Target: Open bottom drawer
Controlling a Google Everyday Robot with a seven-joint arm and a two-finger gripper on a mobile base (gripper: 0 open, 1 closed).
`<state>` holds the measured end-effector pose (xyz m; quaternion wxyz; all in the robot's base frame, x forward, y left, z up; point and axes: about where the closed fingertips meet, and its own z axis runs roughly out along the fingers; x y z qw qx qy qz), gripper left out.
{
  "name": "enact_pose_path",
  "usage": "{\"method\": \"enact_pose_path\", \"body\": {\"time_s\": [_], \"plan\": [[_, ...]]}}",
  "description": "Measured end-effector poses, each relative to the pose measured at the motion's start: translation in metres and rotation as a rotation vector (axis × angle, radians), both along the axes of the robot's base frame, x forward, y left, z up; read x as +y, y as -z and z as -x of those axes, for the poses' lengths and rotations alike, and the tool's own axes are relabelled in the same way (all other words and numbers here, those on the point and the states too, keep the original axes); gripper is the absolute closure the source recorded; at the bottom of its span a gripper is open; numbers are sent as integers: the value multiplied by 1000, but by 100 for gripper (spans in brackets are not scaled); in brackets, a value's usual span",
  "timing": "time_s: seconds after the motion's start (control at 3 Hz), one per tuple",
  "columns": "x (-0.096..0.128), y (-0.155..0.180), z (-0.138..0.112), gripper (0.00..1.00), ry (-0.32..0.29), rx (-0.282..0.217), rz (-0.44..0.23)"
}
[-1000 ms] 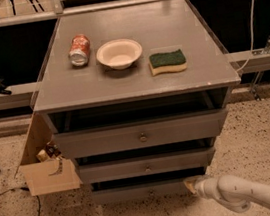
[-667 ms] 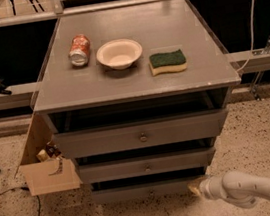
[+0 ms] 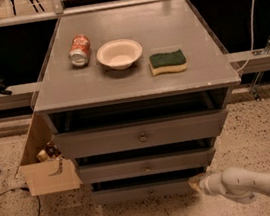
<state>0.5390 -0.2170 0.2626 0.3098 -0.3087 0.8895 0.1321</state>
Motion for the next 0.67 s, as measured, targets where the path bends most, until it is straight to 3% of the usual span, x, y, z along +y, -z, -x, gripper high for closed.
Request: {"method": "enact_pose_path", "body": {"time_s": [0.33,0.67], "plan": [[8,-2,-6,77,-23,-27,18],[9,-2,-7,56,-27,-32,22]]}}
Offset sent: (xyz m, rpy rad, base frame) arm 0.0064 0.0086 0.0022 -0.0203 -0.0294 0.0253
